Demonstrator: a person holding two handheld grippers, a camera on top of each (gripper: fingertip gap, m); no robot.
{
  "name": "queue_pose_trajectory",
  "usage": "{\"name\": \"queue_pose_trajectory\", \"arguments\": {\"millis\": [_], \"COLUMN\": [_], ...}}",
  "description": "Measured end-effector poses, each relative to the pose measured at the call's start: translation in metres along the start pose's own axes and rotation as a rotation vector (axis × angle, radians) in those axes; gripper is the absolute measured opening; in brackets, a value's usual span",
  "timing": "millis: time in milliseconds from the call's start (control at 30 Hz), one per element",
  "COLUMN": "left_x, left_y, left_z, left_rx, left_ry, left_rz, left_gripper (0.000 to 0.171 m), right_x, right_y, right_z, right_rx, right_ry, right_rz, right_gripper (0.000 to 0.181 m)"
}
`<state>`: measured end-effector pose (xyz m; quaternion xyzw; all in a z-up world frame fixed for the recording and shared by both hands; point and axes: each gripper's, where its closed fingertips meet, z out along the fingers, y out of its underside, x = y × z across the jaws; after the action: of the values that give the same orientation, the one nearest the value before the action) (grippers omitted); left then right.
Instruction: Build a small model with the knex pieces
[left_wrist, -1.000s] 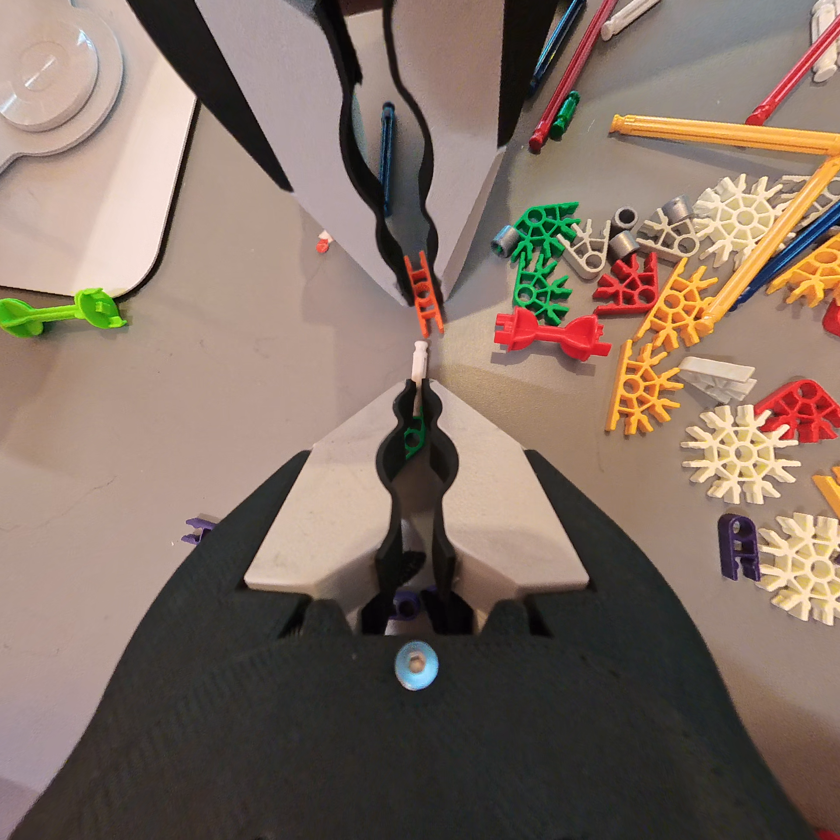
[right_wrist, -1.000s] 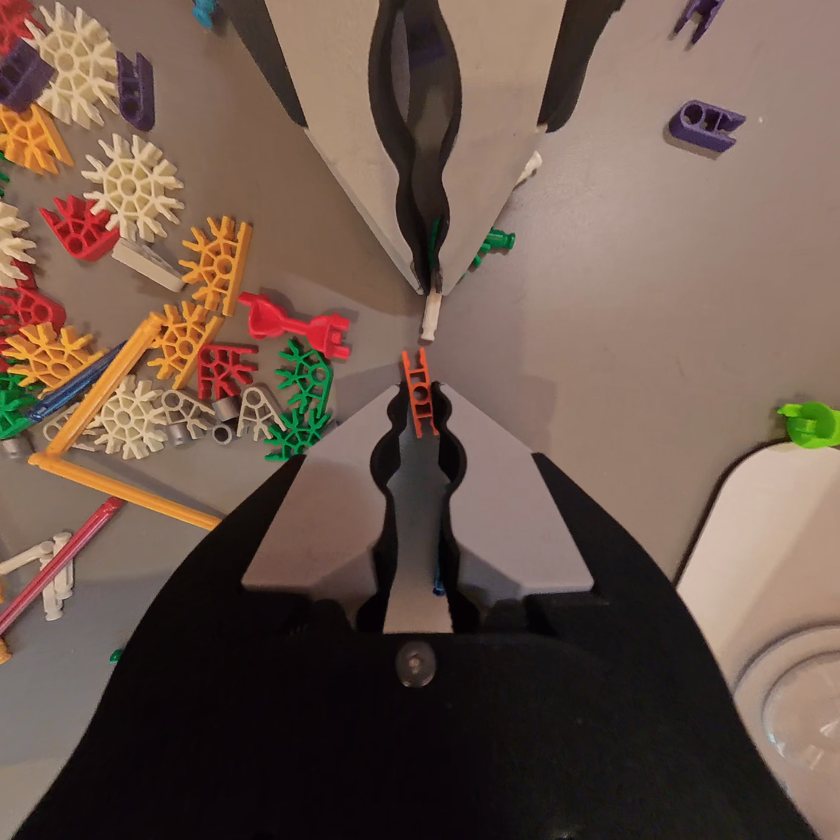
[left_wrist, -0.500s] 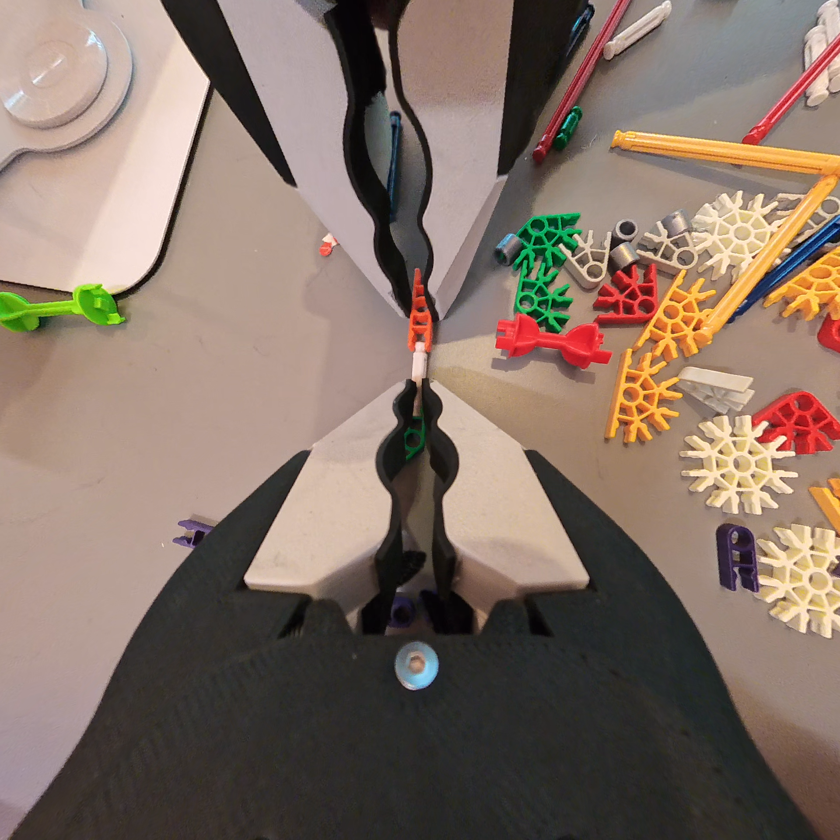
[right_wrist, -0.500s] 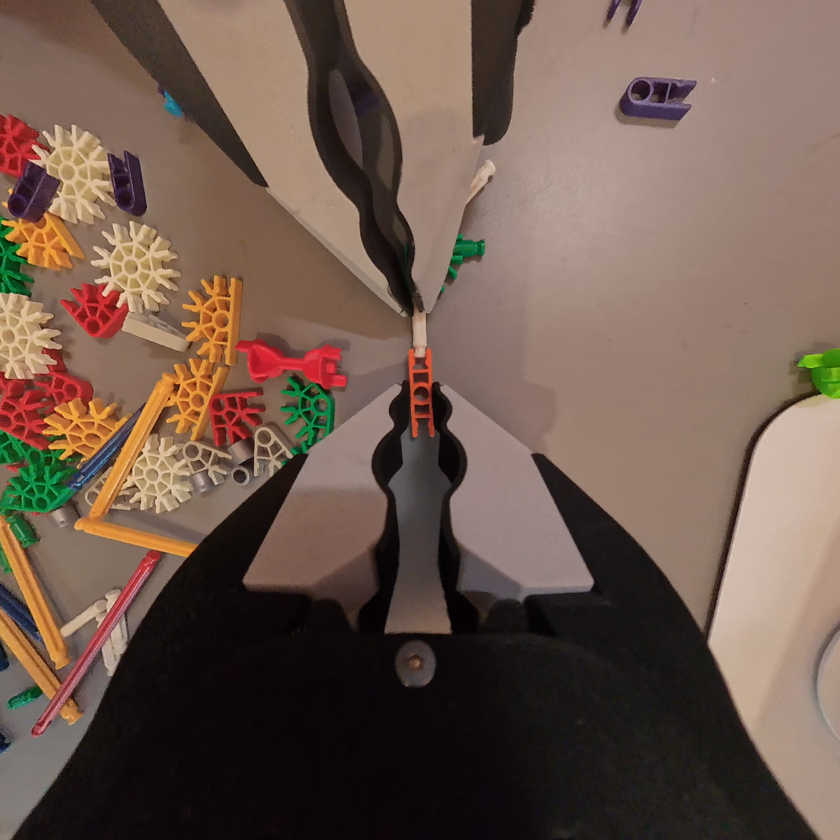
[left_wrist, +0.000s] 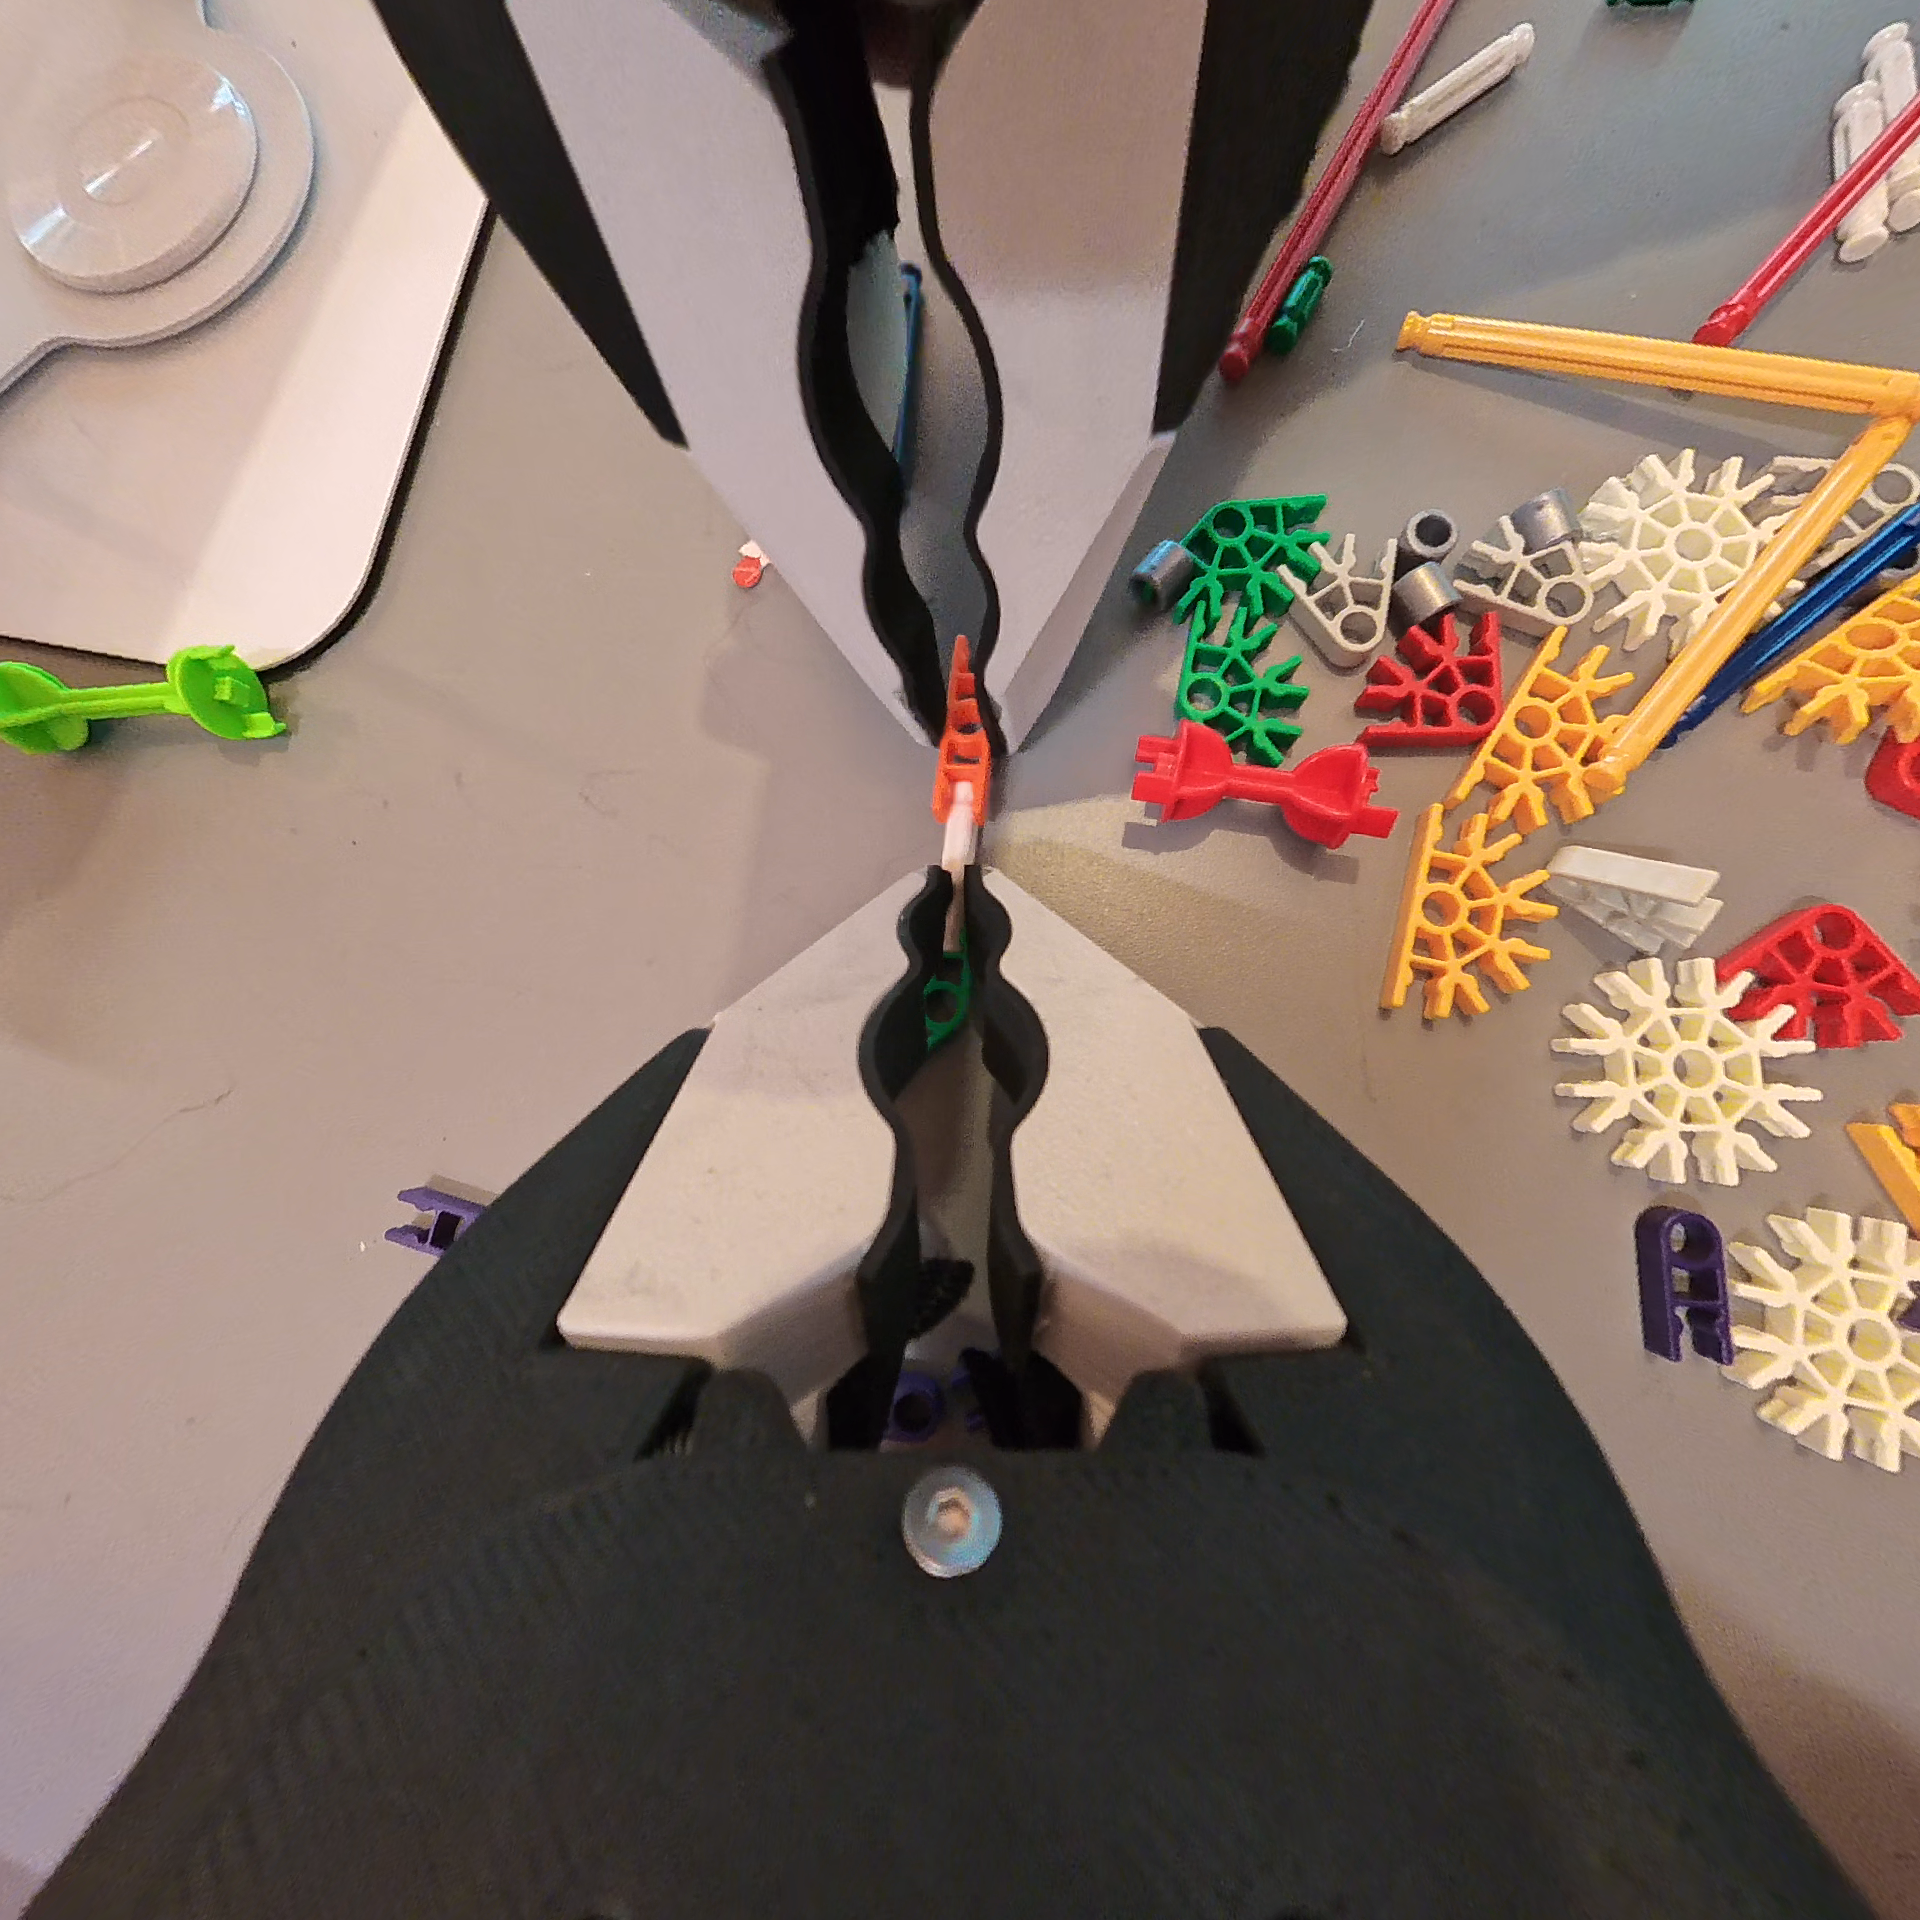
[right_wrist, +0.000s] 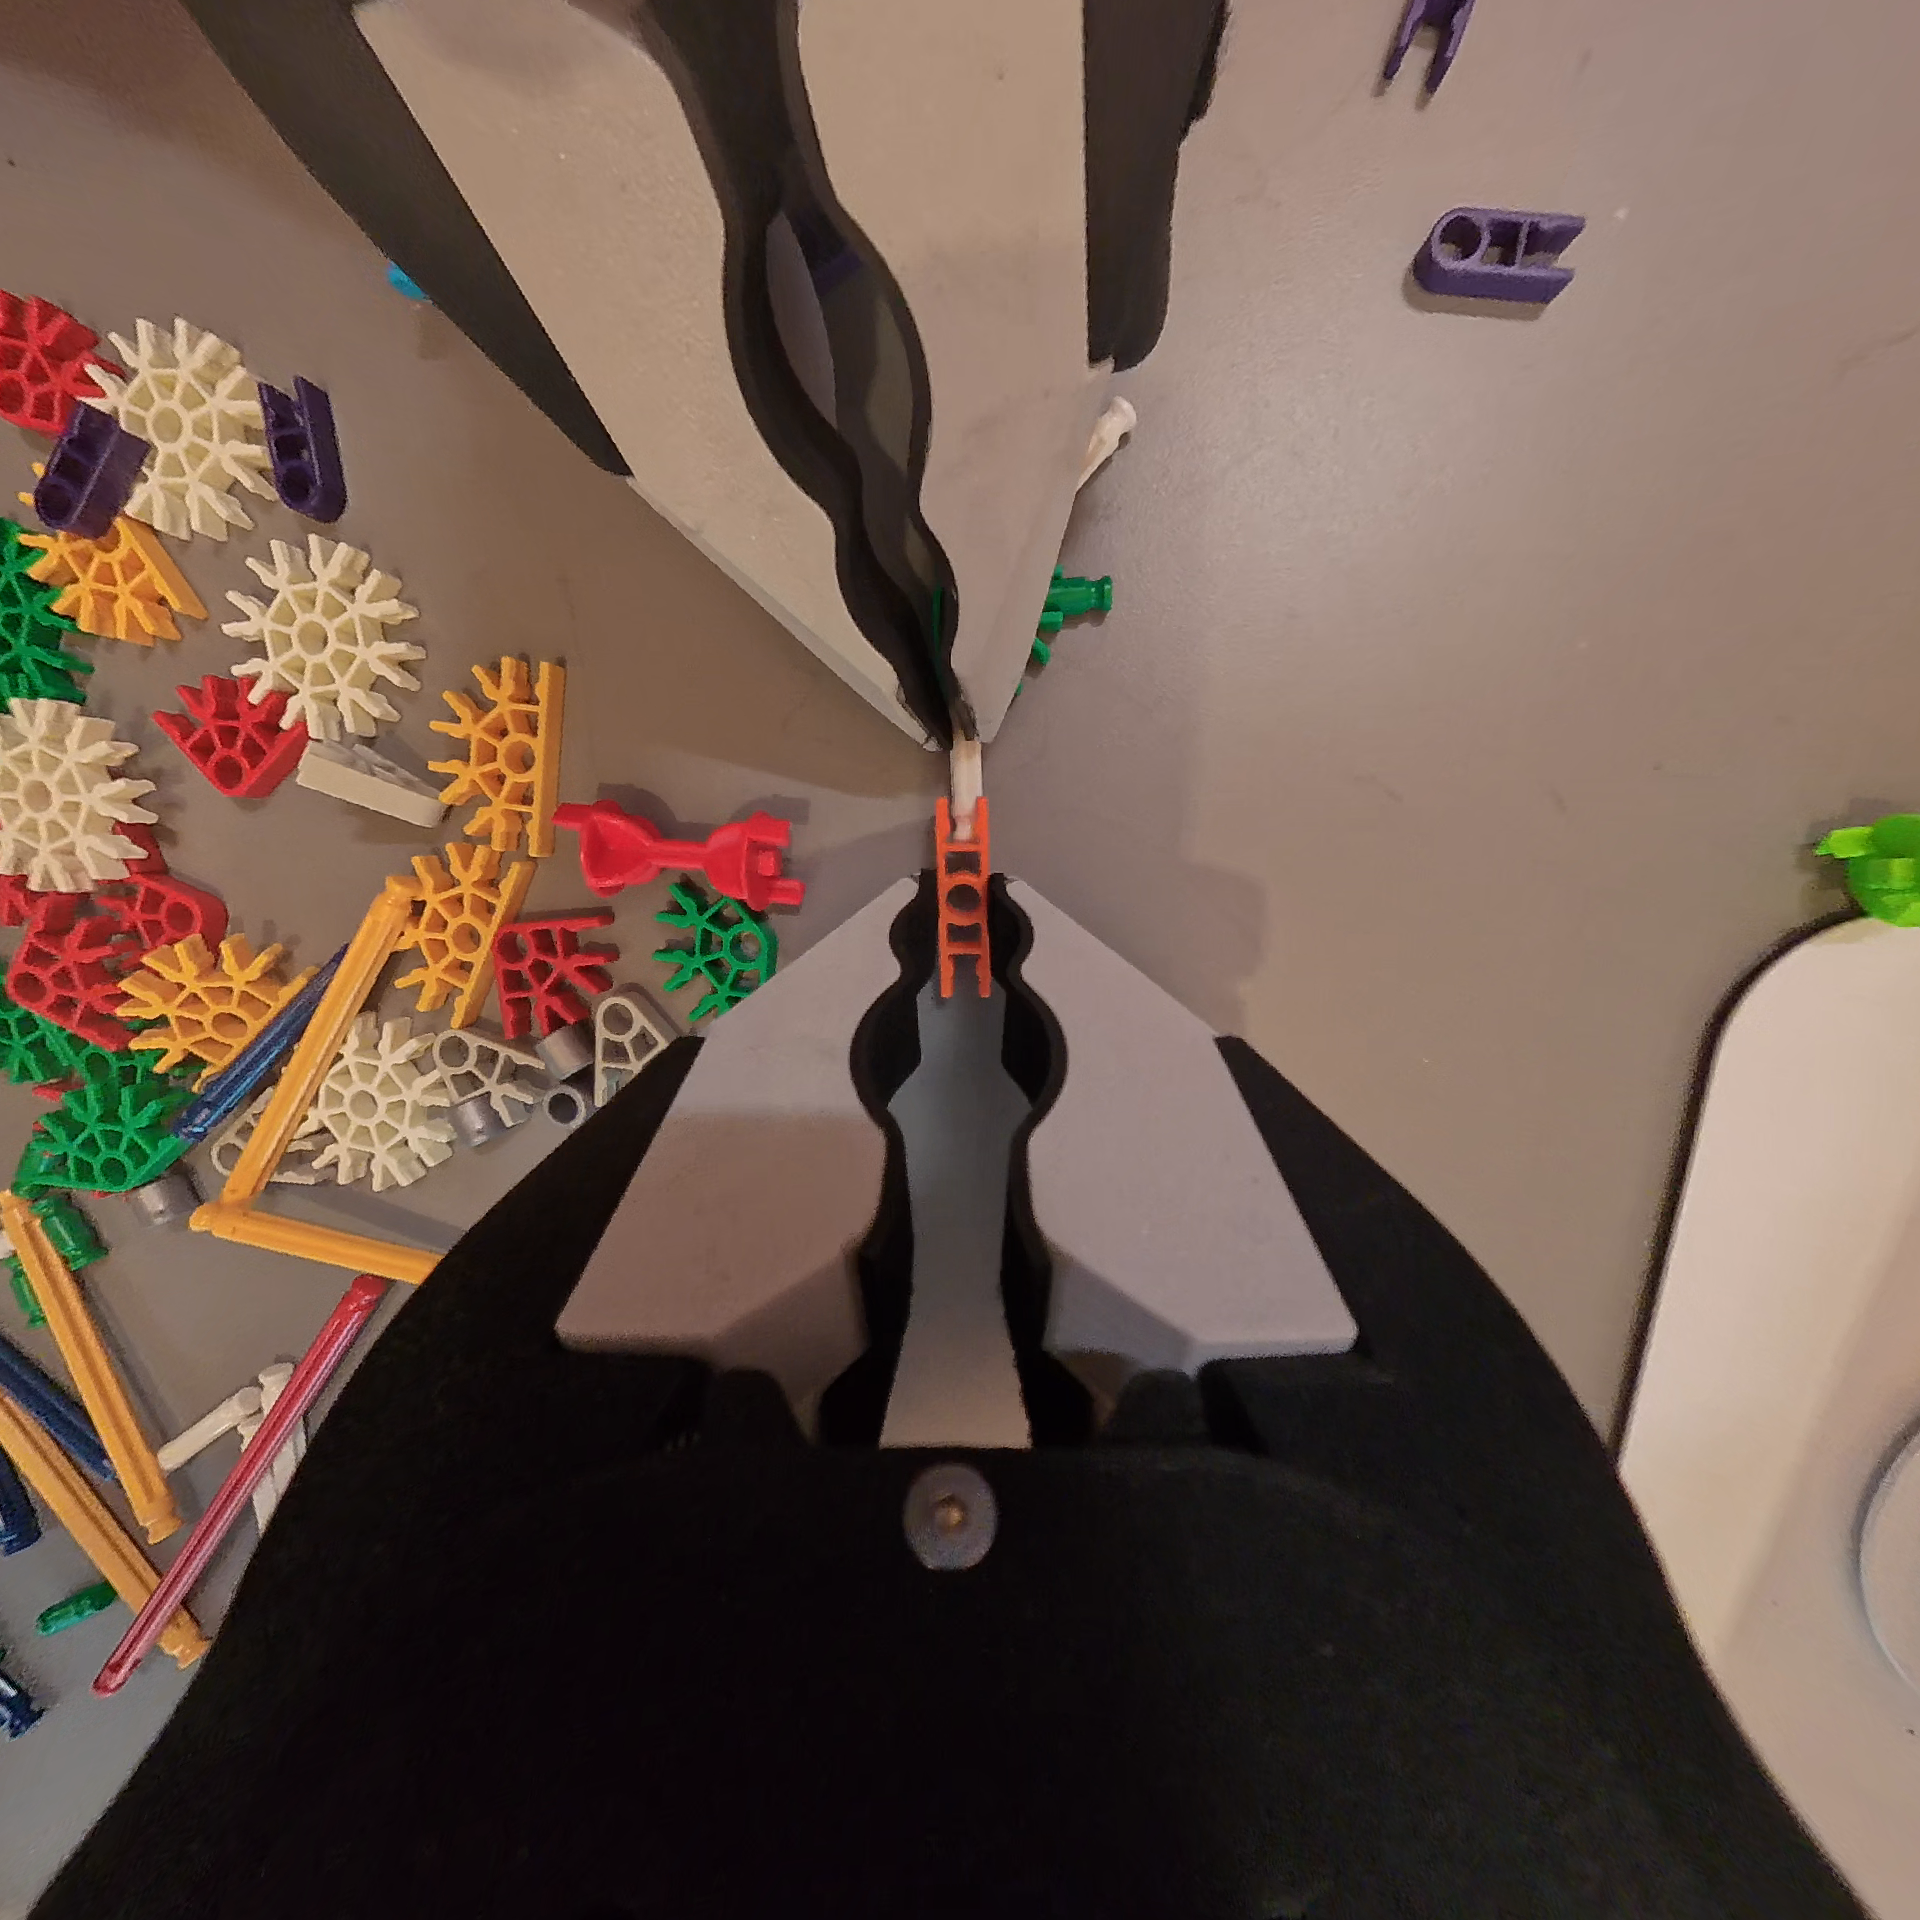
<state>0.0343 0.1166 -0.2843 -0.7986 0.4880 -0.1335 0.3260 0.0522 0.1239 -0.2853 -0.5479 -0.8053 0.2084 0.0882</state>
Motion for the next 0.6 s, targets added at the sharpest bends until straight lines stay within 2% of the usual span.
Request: {"name": "queue_pose_trajectory", "arguments": {"millis": [267,433,600], "left_x": [0.0,0.001,0.002], "left_y": [-0.001,-0.016,-0.017], "left_z": [0.0,-0.003,0.004], "left_rx": [0.001,0.083,0.06], "left_ry": [-0.004,-0.014,-0.004], "left_rz": [0.002,-0.02,-0.013], "left_gripper": [0.0,0.002,0.0], "right_x": [0.0,-0.001,-0.001], "right_y": [0.001,0.001,0.001], "right_z": [0.001,0.002,0.003], "right_rx": [-0.037,-0.054,-0.069], "right_ry": [0.011,0.012,0.01], "right_rz": [-0.006,-0.005,-0.003], "right_gripper": [0.007,0.007,0.007]}}
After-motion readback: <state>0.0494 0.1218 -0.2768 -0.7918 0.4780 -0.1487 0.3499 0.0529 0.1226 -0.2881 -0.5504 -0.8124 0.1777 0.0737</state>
